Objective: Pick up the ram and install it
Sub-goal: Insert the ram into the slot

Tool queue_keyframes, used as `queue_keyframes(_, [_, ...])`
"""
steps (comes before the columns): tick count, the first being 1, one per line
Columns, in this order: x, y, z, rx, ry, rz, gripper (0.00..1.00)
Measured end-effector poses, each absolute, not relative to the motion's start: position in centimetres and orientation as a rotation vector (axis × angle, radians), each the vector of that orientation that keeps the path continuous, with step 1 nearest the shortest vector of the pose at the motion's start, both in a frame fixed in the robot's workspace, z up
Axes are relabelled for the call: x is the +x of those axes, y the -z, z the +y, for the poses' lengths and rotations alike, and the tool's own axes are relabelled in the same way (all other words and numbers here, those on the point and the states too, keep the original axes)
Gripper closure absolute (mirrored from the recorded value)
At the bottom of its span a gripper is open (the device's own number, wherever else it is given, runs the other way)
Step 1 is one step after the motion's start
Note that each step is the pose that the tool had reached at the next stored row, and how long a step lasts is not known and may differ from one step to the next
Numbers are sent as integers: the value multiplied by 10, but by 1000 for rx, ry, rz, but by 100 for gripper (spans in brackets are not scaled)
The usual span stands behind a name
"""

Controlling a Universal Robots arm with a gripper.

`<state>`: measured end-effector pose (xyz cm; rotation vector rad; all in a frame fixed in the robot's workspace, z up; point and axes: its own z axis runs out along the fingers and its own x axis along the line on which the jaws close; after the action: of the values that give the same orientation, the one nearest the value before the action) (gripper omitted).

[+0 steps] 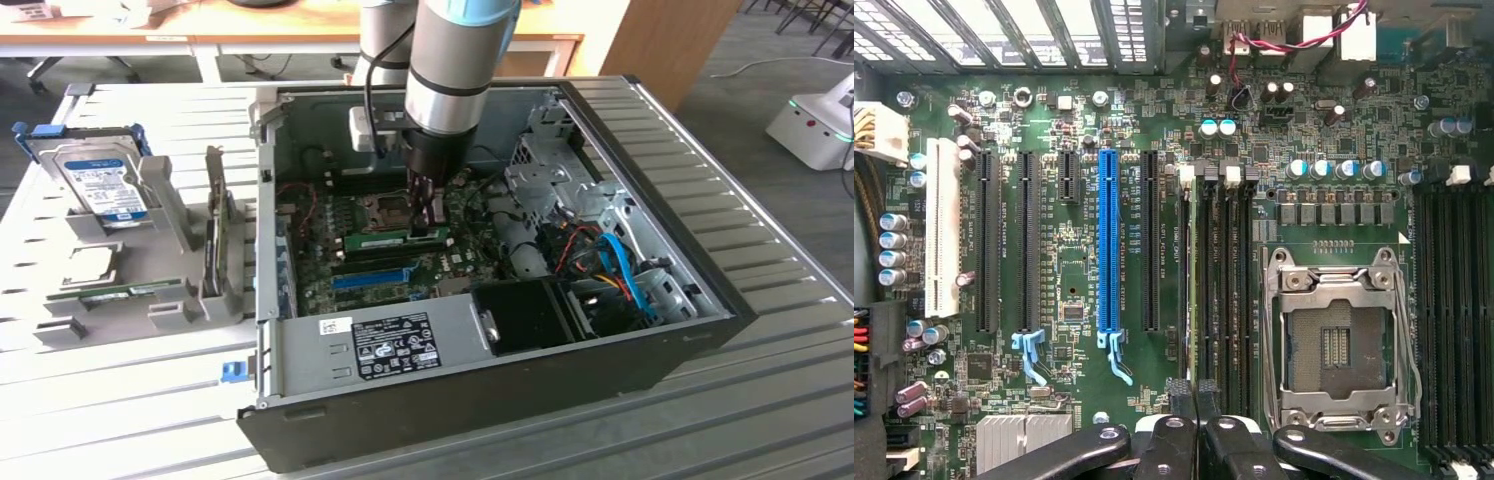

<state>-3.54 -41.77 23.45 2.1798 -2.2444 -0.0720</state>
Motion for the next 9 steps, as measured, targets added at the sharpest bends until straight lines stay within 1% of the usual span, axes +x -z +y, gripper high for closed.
queue_keyframes(9, [-35,-234,-419,2180,72,-2244,89])
